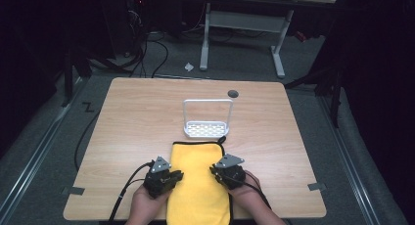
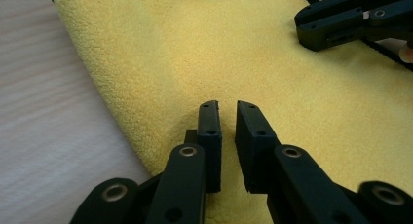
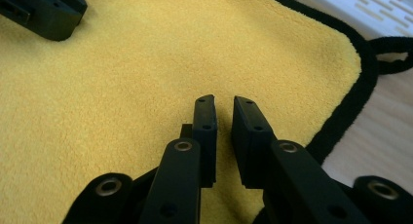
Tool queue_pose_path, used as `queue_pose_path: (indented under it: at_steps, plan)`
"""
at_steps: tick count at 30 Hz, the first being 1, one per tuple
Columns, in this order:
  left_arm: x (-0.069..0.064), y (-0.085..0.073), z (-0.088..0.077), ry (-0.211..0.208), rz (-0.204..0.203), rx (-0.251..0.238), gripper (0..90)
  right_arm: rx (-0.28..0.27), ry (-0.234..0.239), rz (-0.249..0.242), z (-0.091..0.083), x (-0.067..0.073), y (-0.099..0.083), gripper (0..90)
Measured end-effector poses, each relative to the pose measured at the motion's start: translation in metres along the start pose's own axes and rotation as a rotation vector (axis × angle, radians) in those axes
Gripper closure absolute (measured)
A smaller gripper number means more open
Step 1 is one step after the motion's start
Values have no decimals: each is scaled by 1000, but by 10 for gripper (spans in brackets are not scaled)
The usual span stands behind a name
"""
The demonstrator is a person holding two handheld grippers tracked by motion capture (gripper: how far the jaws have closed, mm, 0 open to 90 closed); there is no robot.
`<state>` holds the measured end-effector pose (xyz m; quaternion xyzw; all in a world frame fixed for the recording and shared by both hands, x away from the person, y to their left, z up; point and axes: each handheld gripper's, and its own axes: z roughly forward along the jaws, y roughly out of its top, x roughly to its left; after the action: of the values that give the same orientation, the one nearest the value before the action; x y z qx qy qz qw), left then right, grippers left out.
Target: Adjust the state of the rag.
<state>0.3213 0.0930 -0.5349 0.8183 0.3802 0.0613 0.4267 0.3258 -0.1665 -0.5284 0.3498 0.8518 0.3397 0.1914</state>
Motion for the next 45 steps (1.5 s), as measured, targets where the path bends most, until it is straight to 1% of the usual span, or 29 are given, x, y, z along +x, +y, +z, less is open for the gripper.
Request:
queue_pose_path:
  at_steps: [3,4,5,6,9,10,11,12,13,14,15,17,18,21,23,24,25,27,29,31,32,34,36,39,40,41,43,44,45]
  plan:
    - [-12,-3,0,-65,19,27,801,5,23,0,-14,0,-13,802]
    - [-14,-3,-1,-81,23,37,798,3,29,0,-18,-1,-17,798]
    - [-14,-3,-1,-81,23,37,796,3,29,0,-18,-1,-17,798]
    - [-18,-3,0,-101,23,46,791,-5,38,5,-23,-3,-23,794]
    - [-18,-1,-1,-90,33,35,771,-20,50,26,-25,-5,-27,794]
    - [-16,0,-3,-75,27,21,756,-20,54,26,-25,-6,-27,793]
    - [-16,0,-3,-75,27,21,735,-22,55,30,-24,-6,-27,793]
    - [-10,3,-7,-33,4,-22,716,-23,58,31,-24,-6,-27,793]
    - [-6,5,-10,-14,-14,-50,693,-24,62,33,-24,-7,-28,793]
    - [-6,5,-10,-14,-14,-50,658,-23,64,38,-24,-7,-28,793]
    - [5,10,-13,18,-62,-97,611,-24,65,42,-24,-7,-28,793]
    - [16,15,-11,41,-113,-124,532,-25,65,39,-24,-7,-28,793]
    - [22,18,-8,52,-131,-122,490,-23,63,37,-24,-7,-28,793]
    - [35,26,4,34,-205,-109,421,-24,62,34,-24,-7,-28,793]
    - [37,29,9,32,-210,-107,405,-25,62,35,-24,-7,-28,793]
    - [38,31,13,41,-215,-97,405,-25,62,35,-24,-7,-28,793]
    - [43,34,21,40,-237,-74,411,-25,62,33,-24,-7,-28,793]
    - [44,35,24,39,-246,-62,423,-25,63,33,-24,-7,-28,793]
    - [45,35,26,51,-243,-62,489,-26,63,32,-24,-7,-28,793]
    - [46,35,27,49,-245,-65,506,-27,65,33,-24,-7,-28,793]
    - [46,35,27,51,-243,-65,562,-26,66,34,-24,-7,-28,793]
    - [46,35,29,41,-246,-69,611,-27,66,35,-24,-7,-28,793]
    - [46,33,31,31,-233,-76,678,-26,64,39,-24,-7,-29,793]
    - [46,32,31,26,-230,-78,717,-32,64,44,-24,-7,-29,788]
    - [46,31,31,25,-231,-81,731,-26,70,56,-25,-7,-28,774]
    - [45,31,31,28,-225,-83,743,-30,79,77,-26,-9,-26,728]
    - [43,30,31,33,-217,-84,749,-60,53,83,-28,-11,-21,681]
    - [43,30,31,33,-217,-84,750,-60,53,83,-28,-11,-21,681]
    - [42,30,31,36,-212,-82,750,-82,2,96,-26,-18,-9,612]
